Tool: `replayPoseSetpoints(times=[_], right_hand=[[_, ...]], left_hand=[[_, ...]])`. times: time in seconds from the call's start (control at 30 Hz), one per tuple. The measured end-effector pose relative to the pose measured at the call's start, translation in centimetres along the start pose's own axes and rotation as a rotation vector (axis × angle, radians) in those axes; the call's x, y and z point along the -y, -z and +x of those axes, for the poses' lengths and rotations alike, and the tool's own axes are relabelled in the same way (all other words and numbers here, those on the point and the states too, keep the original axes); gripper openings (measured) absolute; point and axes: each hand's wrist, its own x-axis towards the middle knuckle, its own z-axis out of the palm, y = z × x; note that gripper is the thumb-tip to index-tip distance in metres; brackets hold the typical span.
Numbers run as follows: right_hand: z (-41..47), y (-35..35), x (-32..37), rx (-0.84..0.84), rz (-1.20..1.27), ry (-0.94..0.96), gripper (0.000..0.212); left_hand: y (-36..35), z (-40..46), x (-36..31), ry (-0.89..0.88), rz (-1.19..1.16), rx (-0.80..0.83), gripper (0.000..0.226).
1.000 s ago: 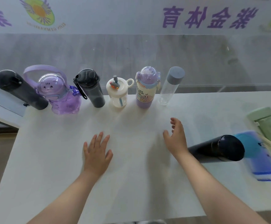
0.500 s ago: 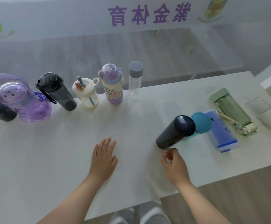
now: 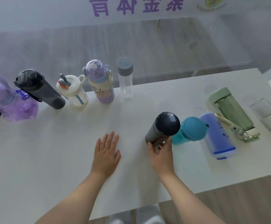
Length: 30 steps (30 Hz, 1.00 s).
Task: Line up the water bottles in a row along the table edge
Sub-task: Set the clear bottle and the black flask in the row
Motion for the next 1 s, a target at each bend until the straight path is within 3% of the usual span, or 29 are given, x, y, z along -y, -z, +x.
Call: replayPoseSetpoints(times=[1.0], right_hand=[[19.0, -7.0, 8.8, -0.153, -0.125, 0.217, 0.042]], left_hand=[[0.0, 0.4, 0.2, 0.019, -0.04, -0.014, 0.065]])
